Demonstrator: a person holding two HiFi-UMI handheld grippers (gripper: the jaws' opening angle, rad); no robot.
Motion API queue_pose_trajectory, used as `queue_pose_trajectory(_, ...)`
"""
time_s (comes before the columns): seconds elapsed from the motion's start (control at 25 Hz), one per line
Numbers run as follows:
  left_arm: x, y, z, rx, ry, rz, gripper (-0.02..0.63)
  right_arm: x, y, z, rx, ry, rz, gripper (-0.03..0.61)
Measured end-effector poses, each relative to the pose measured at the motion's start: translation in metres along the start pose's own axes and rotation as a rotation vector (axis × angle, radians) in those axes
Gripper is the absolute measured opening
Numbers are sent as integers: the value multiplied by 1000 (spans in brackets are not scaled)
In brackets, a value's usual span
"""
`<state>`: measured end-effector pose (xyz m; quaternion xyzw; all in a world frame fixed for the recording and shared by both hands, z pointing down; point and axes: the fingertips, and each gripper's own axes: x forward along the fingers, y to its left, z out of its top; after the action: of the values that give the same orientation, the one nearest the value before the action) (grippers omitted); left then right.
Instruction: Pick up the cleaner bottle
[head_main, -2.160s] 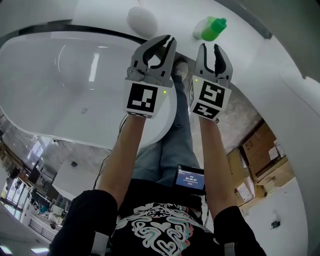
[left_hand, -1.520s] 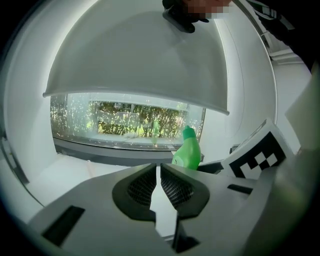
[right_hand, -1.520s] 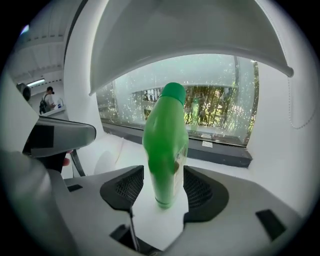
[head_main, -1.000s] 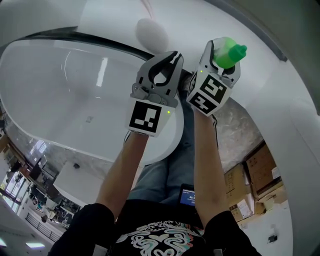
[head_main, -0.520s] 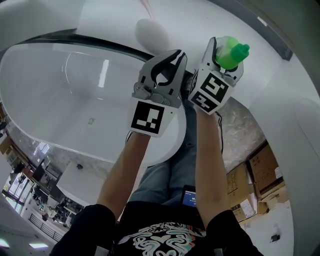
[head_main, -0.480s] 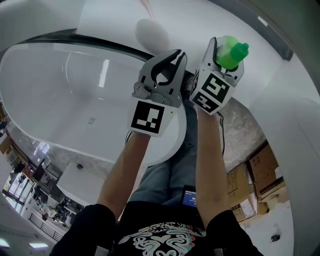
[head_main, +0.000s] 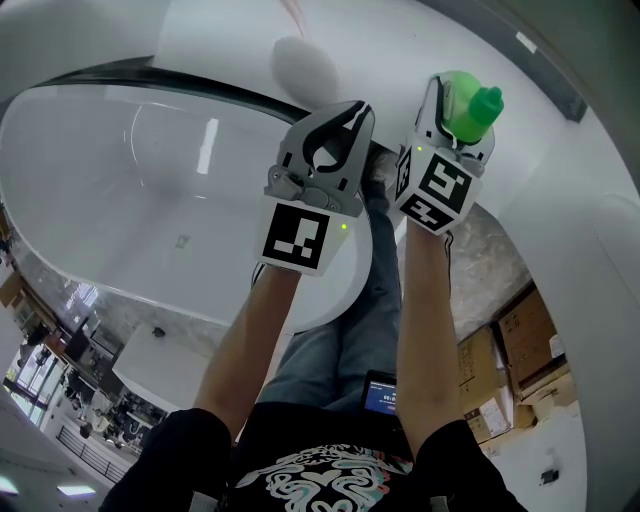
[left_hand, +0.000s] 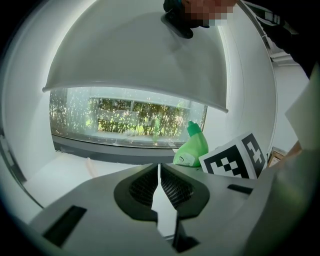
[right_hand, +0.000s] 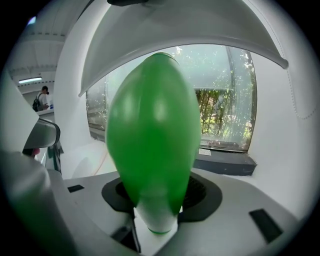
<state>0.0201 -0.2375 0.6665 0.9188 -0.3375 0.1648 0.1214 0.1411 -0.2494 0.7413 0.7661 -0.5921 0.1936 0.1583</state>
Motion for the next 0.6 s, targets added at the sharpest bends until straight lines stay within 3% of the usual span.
queue_pose_trajectory(0.6, -1, 4, 3, -6, -10, 10, 18, -14, -3, 10, 16, -32, 43, 207)
